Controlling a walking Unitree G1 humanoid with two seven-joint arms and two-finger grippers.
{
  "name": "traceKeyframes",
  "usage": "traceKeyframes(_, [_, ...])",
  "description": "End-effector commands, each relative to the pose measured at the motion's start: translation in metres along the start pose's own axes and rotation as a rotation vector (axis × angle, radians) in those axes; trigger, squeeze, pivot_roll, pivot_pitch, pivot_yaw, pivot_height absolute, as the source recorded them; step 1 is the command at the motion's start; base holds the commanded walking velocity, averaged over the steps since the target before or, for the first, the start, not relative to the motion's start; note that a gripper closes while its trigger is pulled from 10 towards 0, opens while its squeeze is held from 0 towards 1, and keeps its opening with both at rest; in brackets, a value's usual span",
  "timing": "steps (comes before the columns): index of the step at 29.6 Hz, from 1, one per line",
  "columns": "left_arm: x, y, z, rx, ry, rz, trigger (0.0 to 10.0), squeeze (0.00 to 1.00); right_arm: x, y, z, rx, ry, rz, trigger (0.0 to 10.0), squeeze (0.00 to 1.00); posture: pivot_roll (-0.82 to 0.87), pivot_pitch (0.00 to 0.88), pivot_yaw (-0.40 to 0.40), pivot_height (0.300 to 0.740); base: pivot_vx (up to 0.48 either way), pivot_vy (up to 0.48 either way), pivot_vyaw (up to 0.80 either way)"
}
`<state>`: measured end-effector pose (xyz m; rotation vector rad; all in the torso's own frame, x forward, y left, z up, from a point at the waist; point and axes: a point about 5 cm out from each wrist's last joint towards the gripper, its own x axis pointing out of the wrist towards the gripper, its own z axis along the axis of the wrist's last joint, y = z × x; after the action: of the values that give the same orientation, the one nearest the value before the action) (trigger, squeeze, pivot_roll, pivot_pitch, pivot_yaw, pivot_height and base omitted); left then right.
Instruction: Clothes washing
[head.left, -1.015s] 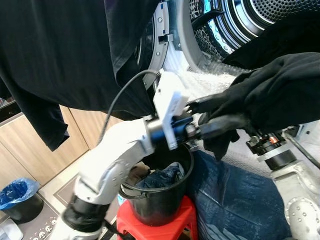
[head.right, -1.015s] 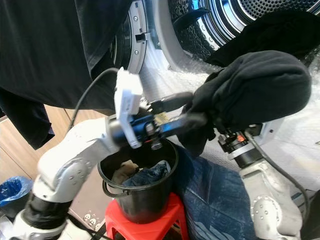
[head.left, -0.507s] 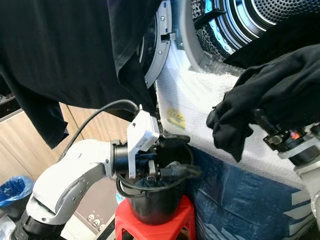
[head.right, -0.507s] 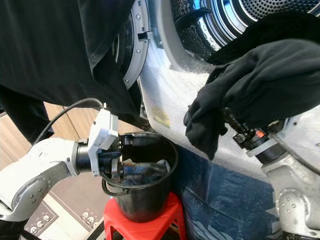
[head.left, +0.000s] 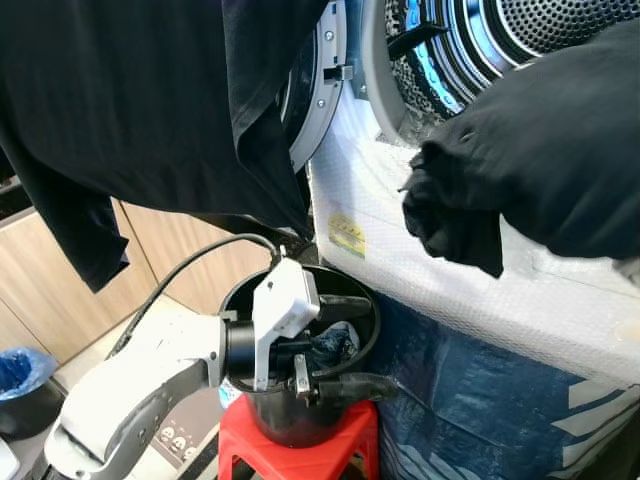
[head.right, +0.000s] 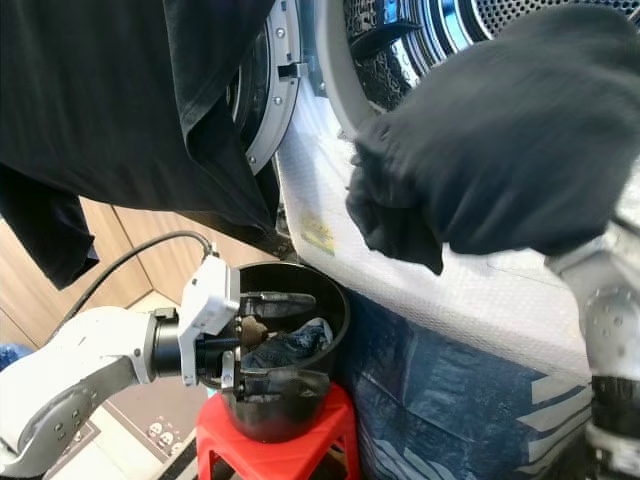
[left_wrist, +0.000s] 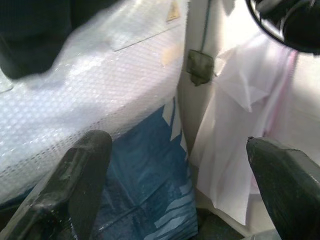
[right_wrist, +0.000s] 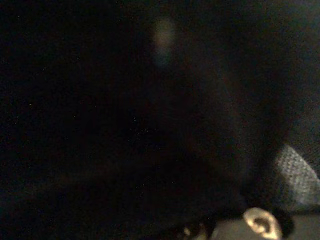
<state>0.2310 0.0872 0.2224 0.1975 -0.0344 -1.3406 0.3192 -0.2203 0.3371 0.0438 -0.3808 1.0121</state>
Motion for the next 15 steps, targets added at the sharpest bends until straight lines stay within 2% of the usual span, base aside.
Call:
traceKeyframes(1, [-0.001, -0.002, 0.004, 0.044, 0.009, 0.027, 10.0, 0.00, 0.007, -0.004, 0.010, 0.022, -0.005, 0.011, 9.0, 0.00, -0.04, 0.062, -0.029, 0.740, 0.000, 0.000, 0.00])
traceKeyframes(2, [-0.001, -0.002, 0.004, 0.045, 0.009, 0.032, 10.0, 0.00, 0.010, -0.007, 0.013, 0.035, -0.006, -0.002, 9.0, 0.00, -0.04, 0.064, -0.031, 0.740, 0.000, 0.000, 0.00])
traceKeyframes(3, [-0.001, -0.003, 0.004, 0.048, 0.004, 0.034, 10.0, 0.00, 0.014, -0.012, 0.017, 0.046, 0.007, -0.021, 10.0, 0.00, -0.04, 0.069, -0.037, 0.740, 0.000, 0.000, 0.00])
traceKeyframes(4, [-0.001, -0.006, 0.004, 0.051, -0.004, 0.040, 10.0, 0.00, 0.022, -0.022, 0.023, 0.061, 0.044, -0.067, 10.0, 0.00, -0.04, 0.078, -0.046, 0.740, 0.000, 0.000, 0.00])
traceKeyframes(12, [0.003, -0.011, 0.002, 0.047, -0.007, 0.069, 10.0, 0.00, 0.034, -0.039, 0.042, 0.074, 0.050, -0.129, 10.0, 0.00, -0.04, 0.096, -0.065, 0.740, 0.000, 0.000, 0.00])
traceKeyframes(15, [0.004, -0.016, 0.000, 0.026, -0.015, 0.085, 10.0, 0.00, 0.037, -0.052, 0.057, 0.084, 0.062, -0.228, 10.0, 0.00, -0.04, 0.117, -0.093, 0.740, 0.000, 0.000, 0.00])
